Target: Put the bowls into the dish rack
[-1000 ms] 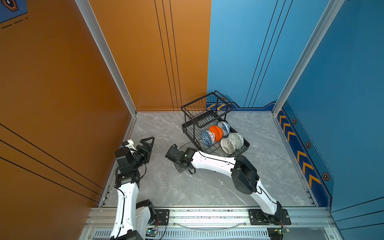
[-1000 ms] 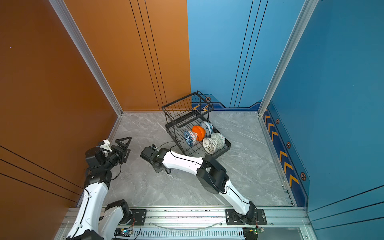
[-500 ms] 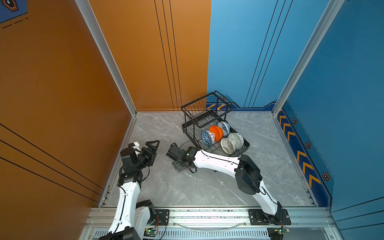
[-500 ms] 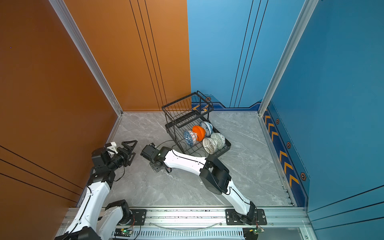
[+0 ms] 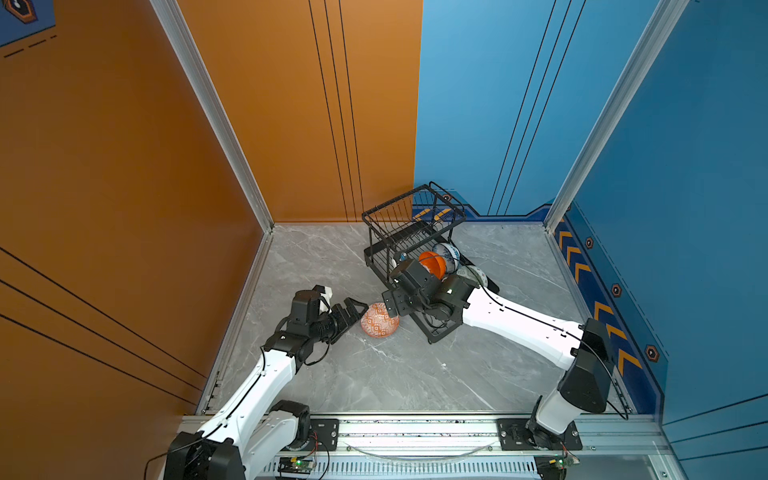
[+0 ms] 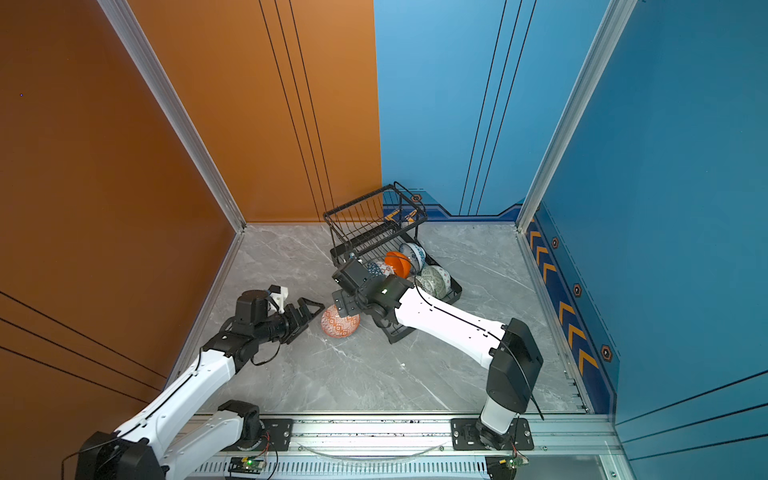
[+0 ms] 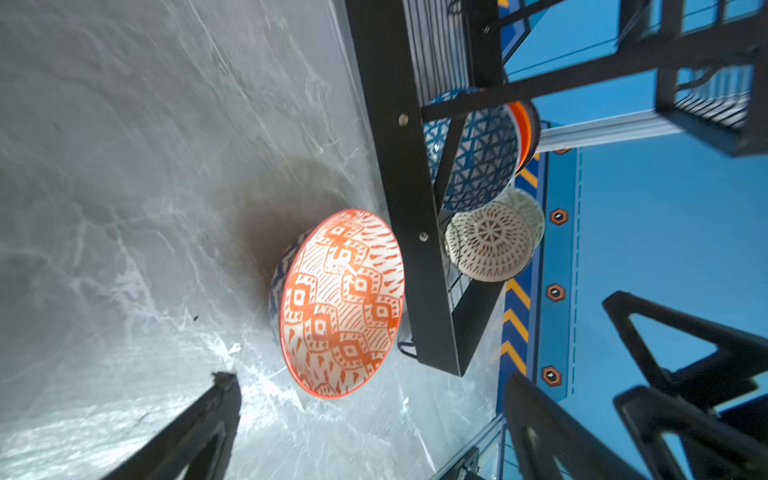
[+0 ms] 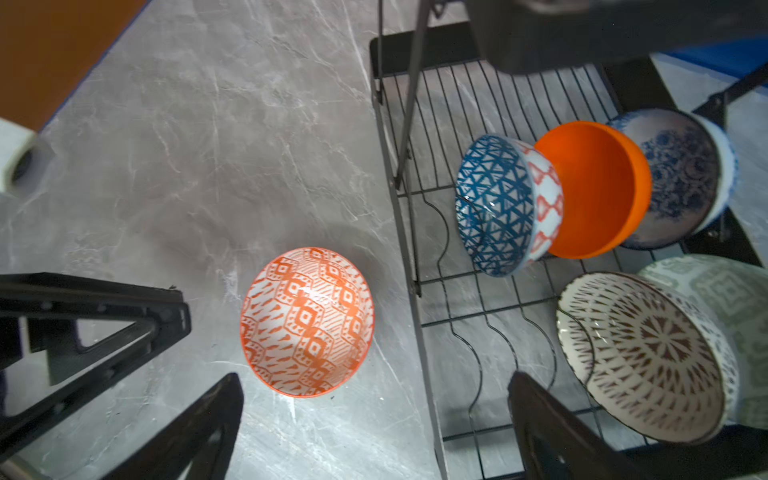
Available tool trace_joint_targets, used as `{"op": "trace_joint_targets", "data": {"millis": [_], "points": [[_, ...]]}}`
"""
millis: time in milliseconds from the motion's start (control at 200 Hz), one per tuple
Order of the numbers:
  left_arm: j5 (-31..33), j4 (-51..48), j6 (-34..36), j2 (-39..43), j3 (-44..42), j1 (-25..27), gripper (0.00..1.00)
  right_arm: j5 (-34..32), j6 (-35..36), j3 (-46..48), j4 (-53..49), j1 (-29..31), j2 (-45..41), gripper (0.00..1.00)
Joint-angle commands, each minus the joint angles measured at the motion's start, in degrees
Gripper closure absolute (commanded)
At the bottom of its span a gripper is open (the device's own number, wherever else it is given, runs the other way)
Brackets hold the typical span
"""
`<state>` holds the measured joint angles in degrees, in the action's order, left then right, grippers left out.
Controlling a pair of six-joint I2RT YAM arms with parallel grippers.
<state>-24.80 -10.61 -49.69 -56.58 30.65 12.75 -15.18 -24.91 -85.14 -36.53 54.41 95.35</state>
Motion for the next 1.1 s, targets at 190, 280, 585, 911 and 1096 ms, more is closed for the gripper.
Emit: {"op": "trace_joint_targets", "data": {"millis": [190, 280, 585, 911, 1096], "points": [[10.56, -6.18, 9.54, -9.08, 2.97, 3.51, 0.17, 2.81, -2.16, 8.04, 5.36, -2.95, -7.38, 0.0], [12.77, -6.32, 11.21, -11.65, 4.72, 5.11, 0.24, 4.0, -2.51, 9.63, 6.66, -3.52, -8.57, 0.0], [17.22, -6.85, 13.67, -19.47, 10.32, 9.62, 0.37, 5.27, -3.02, 12.96, 8.59, -4.83, -10.65, 0.0], [19.96, -7.05, 15.95, -24.44, 12.1, 10.19, 0.6, 7.01, -4.21, 16.72, 10.77, -6.49, -13.07, 0.0], [20.06, -6.97, 16.38, -25.95, 12.78, 10.51, 0.74, 7.97, -5.19, 18.21, 12.34, -7.11, -13.34, 0.0]]}}
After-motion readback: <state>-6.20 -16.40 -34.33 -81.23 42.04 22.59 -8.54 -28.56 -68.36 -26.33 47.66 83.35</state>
